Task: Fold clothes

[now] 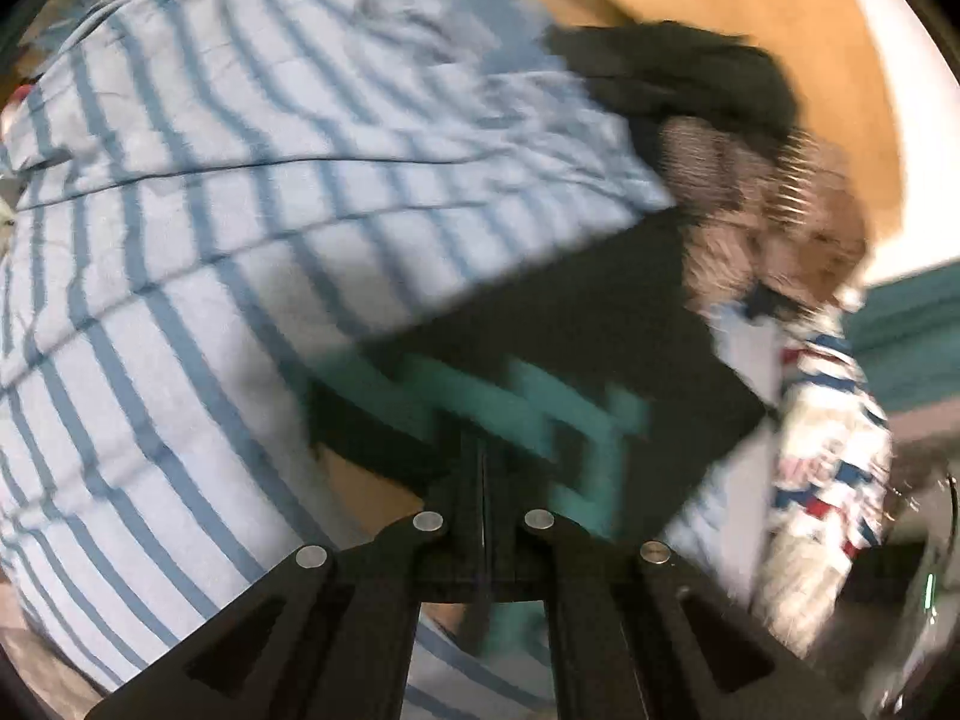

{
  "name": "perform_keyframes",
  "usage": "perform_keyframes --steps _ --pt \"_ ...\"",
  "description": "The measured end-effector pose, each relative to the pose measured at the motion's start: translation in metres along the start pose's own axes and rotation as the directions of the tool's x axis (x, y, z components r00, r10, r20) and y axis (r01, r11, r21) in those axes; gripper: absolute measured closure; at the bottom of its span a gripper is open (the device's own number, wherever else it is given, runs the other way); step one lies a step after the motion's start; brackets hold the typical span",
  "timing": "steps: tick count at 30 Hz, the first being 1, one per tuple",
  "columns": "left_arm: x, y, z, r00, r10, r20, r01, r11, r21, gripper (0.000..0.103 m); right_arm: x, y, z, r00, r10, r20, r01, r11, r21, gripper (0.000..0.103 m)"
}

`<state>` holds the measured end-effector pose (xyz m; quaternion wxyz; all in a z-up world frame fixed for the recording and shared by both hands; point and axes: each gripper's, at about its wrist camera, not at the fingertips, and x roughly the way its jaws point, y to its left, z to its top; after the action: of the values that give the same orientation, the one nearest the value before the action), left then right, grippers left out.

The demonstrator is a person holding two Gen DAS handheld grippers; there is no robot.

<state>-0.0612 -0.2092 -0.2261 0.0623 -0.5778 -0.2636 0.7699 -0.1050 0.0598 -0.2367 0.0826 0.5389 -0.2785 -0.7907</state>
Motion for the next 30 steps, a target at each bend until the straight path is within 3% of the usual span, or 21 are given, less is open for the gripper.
perform_keyframes --steps 4,8,12,14,19,21,24,27,30 --pt "0.007 -0.030 -0.029 0.993 0.098 -0.069 -0.090 0.989 0.115 0.101 -0.025 -0.012 0.044 0.991 -0.093 0.097 0.096 0.995 -0.027 0.088" --pt "0.042 -0.016 -0.047 0.971 0.197 -0.133 -0.188 0.979 0.075 0.101 0.017 -0.012 0.077 0.975 -0.221 0.021 0.222 0.969 -0.108 0.088" --pt "0.059 -0.001 -0.048 0.983 0.125 -0.133 -0.127 0.992 -0.006 0.101 0.078 -0.034 0.083 0.938 -0.335 -0.090 0.321 0.936 -0.141 0.091" --pt "0.063 0.000 -0.048 0.985 0.114 -0.130 -0.117 0.993 -0.011 0.101 0.092 -0.040 0.086 0.930 -0.356 -0.092 0.343 0.930 -0.135 0.091" --pt "0.065 0.000 -0.050 0.989 0.106 -0.099 -0.109 0.994 -0.024 0.101 0.091 -0.046 0.091 0.932 -0.349 -0.097 0.332 0.930 -0.154 0.092" --pt "0.056 0.012 -0.053 0.997 0.039 -0.072 -0.045 0.995 -0.087 0.101 0.088 -0.050 0.093 0.940 -0.325 -0.108 0.308 0.940 -0.145 0.092" --pt "0.026 0.035 -0.060 0.996 -0.087 0.010 0.087 0.969 -0.232 0.101 0.061 -0.043 0.103 0.949 -0.292 -0.119 0.279 0.953 -0.116 0.092" --pt "-0.002 0.054 -0.063 0.985 -0.106 0.133 0.146 0.928 -0.342 0.101 0.025 -0.009 0.110 0.965 -0.261 -0.026 0.254 0.953 -0.164 0.087" --pt "-0.001 0.055 -0.052 0.981 -0.084 0.172 0.150 0.896 -0.418 0.101 0.024 0.033 0.116 0.969 -0.245 -0.012 0.233 0.932 -0.280 0.085"
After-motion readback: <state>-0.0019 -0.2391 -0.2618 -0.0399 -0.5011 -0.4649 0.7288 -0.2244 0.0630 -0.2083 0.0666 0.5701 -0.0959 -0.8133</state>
